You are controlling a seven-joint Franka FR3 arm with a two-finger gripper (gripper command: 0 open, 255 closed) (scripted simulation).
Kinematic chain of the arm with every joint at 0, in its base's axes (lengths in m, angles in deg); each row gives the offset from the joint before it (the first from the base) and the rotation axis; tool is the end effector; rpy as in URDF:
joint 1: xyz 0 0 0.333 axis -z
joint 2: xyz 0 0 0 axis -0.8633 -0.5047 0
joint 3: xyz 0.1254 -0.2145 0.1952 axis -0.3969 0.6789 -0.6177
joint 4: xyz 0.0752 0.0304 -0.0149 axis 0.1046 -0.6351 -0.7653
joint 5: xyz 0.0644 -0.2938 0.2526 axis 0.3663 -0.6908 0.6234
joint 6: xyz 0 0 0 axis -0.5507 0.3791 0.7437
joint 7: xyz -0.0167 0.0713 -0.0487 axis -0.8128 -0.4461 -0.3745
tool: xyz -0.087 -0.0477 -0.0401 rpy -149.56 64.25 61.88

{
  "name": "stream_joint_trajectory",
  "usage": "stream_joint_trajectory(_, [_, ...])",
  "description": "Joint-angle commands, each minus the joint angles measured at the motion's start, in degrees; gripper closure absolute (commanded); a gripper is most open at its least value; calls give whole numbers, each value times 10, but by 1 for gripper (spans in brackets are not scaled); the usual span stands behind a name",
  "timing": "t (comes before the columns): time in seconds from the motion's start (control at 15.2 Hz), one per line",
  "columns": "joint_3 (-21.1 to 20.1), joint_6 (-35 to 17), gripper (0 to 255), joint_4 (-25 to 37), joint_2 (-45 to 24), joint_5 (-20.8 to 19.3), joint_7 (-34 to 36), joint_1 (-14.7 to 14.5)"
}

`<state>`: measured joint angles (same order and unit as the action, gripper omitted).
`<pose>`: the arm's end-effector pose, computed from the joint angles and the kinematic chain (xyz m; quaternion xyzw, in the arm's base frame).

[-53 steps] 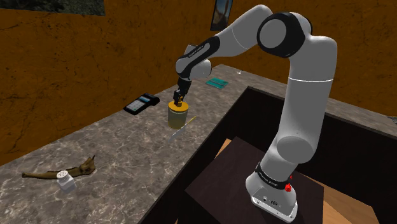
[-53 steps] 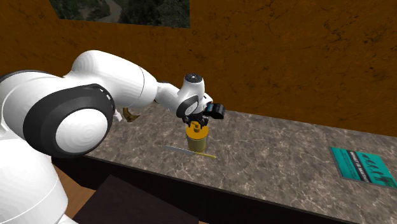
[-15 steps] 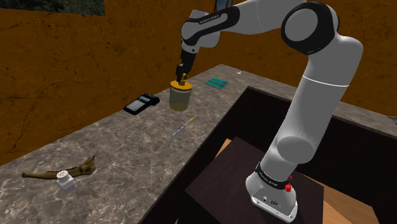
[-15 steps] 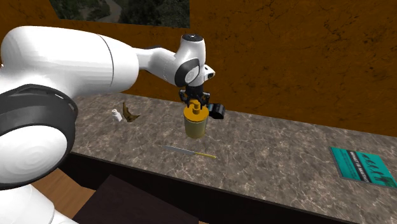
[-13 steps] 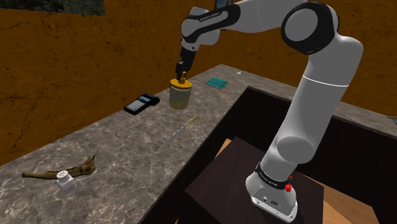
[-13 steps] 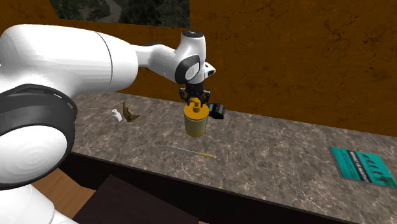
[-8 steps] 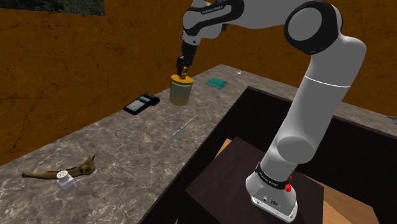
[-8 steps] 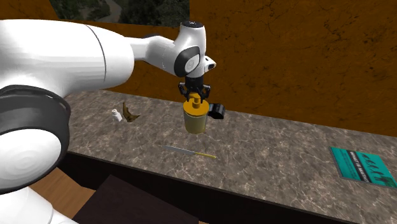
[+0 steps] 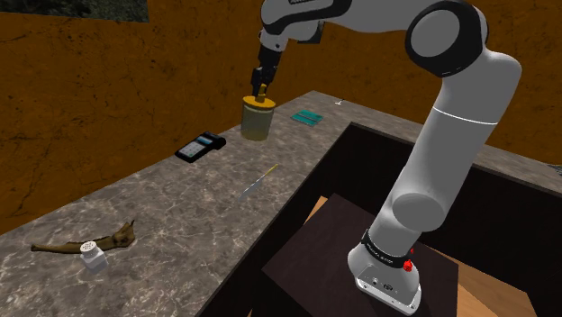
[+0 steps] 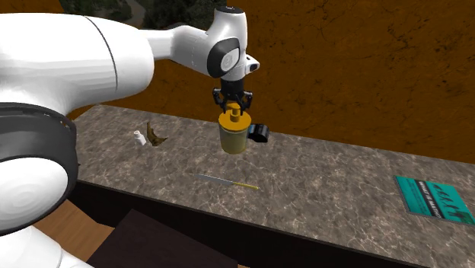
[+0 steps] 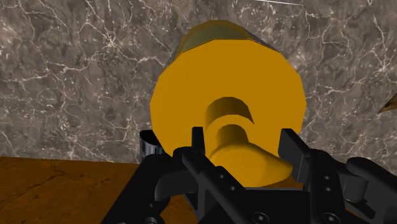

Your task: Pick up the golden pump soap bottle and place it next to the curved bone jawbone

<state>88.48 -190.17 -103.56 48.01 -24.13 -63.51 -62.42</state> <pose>0.5906 -0.0847 0.5262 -0.9905 -0.1133 -0.0754 0.0196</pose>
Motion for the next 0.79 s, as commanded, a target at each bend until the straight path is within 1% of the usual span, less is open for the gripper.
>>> stream_joint_trajectory(0.0, [0, 16, 255, 15, 1, -1, 2, 0])
stream_joint_trajectory(0.59, [1, 81, 255, 83, -1, -2, 7, 1])
stream_joint_trajectory(0.73, [-12, 76, 255, 70, 9, -9, 35, -14])
